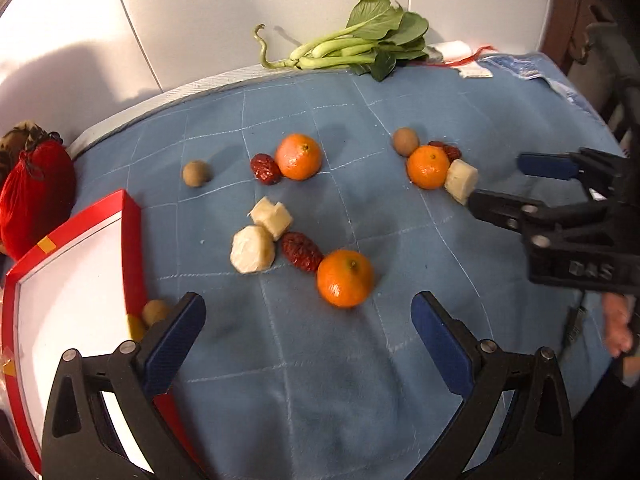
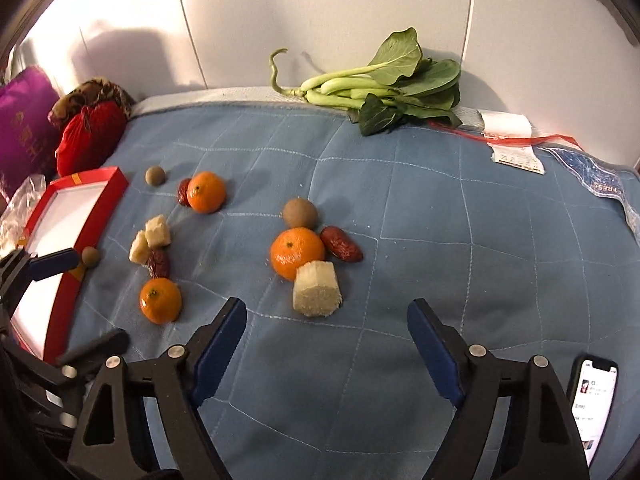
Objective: Organize fruits
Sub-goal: 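Grasp a mandarin with the left tool while the right tool grasps a white chunk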
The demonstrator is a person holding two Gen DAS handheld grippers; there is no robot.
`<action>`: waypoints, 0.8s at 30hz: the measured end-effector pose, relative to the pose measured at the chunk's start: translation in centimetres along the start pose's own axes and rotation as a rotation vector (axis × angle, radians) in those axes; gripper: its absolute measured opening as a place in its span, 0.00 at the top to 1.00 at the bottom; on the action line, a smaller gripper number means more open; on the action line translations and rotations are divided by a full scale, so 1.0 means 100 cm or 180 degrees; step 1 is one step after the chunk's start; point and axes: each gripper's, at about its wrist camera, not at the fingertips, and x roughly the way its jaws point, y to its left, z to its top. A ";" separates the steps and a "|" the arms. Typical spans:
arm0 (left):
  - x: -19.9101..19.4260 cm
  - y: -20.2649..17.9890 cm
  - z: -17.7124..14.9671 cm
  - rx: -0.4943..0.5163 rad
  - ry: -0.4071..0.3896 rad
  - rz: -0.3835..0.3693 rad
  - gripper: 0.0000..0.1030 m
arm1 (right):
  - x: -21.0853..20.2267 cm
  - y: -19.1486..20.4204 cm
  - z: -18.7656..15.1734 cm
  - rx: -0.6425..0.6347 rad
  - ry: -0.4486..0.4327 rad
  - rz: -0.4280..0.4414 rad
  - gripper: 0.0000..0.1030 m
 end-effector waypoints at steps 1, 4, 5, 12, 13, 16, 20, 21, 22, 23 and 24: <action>0.006 -0.005 0.002 -0.0041 0.0039 -0.0036 0.00 | -0.001 -0.002 -0.001 -0.0008 -0.0006 -0.0016 0.20; 0.016 -0.011 0.015 -0.0034 0.0122 0.0033 0.00 | -0.009 -0.013 0.000 0.0078 -0.0035 -0.0036 0.20; 0.015 -0.009 0.020 0.0005 0.0123 0.0149 0.02 | -0.010 -0.016 0.000 0.0115 -0.0049 -0.0049 0.20; 0.033 0.015 0.017 -0.0247 0.0433 -0.0028 0.28 | -0.016 -0.035 0.005 0.0336 -0.0042 0.0114 0.20; 0.032 0.016 0.017 -0.0262 0.0374 -0.0013 0.37 | -0.015 -0.035 0.006 0.0361 -0.0030 0.0144 0.20; 0.031 0.025 0.014 -0.0397 0.0331 -0.0071 0.57 | -0.008 -0.030 0.006 0.0344 0.0032 0.0154 0.20; 0.029 0.027 0.006 -0.0413 0.0351 -0.0167 0.69 | 0.009 -0.017 0.009 0.0212 0.0165 0.0179 0.23; 0.028 0.028 0.012 -0.0444 0.0388 -0.0255 0.69 | 0.013 -0.015 0.010 0.0221 0.0189 0.0187 0.25; 0.026 0.030 0.015 -0.0463 0.0408 -0.0361 0.69 | 0.016 -0.014 0.011 0.0227 0.0212 0.0204 0.25; 0.024 0.031 0.014 -0.0450 0.0410 -0.0408 0.69 | 0.021 -0.013 0.011 0.0230 0.0250 0.0225 0.26; 0.023 0.032 0.016 -0.0447 0.0424 -0.0458 0.69 | 0.024 -0.011 0.010 0.0230 0.0278 0.0212 0.29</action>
